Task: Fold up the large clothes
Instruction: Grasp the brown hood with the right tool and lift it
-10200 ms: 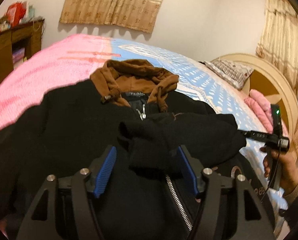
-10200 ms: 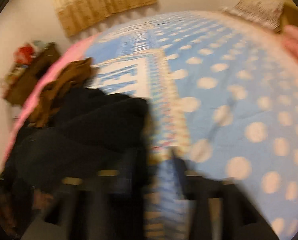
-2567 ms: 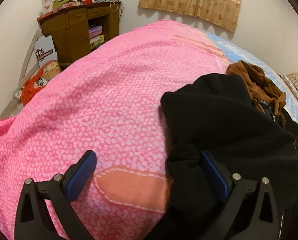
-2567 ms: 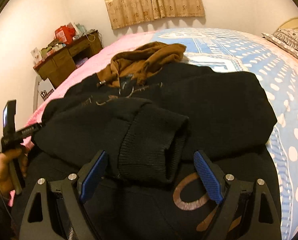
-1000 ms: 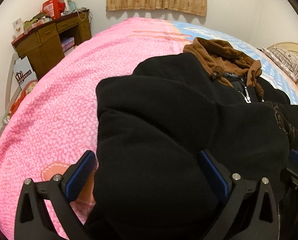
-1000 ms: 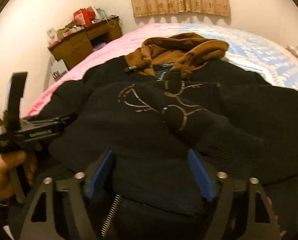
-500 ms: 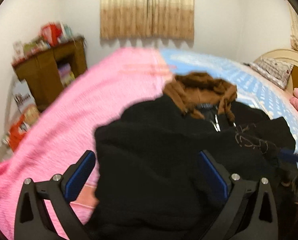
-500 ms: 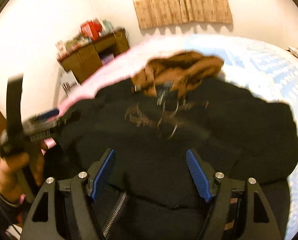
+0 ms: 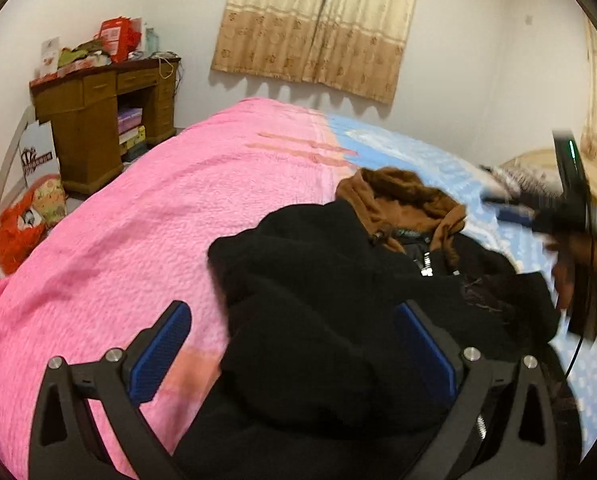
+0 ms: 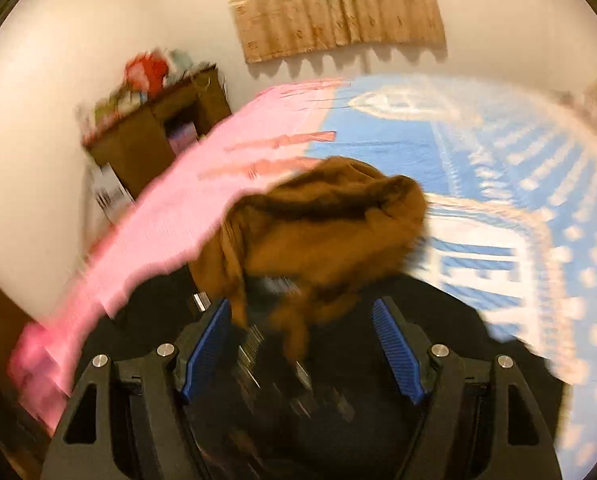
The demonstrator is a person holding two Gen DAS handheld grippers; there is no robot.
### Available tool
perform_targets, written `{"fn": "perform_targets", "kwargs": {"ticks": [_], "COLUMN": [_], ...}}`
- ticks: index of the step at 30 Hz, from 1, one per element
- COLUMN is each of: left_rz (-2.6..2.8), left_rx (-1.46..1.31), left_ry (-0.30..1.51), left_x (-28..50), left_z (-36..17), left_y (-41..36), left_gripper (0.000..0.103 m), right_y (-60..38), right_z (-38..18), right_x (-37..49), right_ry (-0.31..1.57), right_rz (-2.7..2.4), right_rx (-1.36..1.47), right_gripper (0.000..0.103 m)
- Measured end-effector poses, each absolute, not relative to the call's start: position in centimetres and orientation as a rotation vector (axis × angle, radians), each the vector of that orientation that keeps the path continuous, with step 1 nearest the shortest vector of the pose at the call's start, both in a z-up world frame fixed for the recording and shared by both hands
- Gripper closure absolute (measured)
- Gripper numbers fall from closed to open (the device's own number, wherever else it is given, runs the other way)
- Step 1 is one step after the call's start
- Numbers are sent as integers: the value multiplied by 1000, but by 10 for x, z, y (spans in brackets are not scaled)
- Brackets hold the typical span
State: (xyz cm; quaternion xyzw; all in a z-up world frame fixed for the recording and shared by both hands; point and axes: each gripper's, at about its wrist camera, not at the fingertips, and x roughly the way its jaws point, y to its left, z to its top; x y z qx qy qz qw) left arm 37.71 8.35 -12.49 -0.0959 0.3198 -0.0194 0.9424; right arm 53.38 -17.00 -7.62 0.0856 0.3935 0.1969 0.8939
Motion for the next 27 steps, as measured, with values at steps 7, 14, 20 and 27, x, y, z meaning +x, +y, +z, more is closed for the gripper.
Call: {"fn": "perform_targets", "kwargs": {"ticks": [7, 14, 20, 27], "left_rz": [-48, -44, -52, -64], "left_rx": [-180, -252, -298, -309], "left_ry": [697, 748, 788, 796], "left_x": [389, 393, 396, 395], "left_z": [-151, -163, -172, -173], "left_y": [71, 80, 85, 87], "left_gripper": [0, 0, 0, 0], "right_y": [-134, -150, -145, -140], "right_z": [-89, -126, -142, -147], "right_x": [625, 692, 713, 705], "right_ry": [872, 996, 1026, 992], "right_rz": [309, 233, 190, 223], "right_rx": [93, 365, 427, 381], "right_gripper": [29, 29, 29, 91]}}
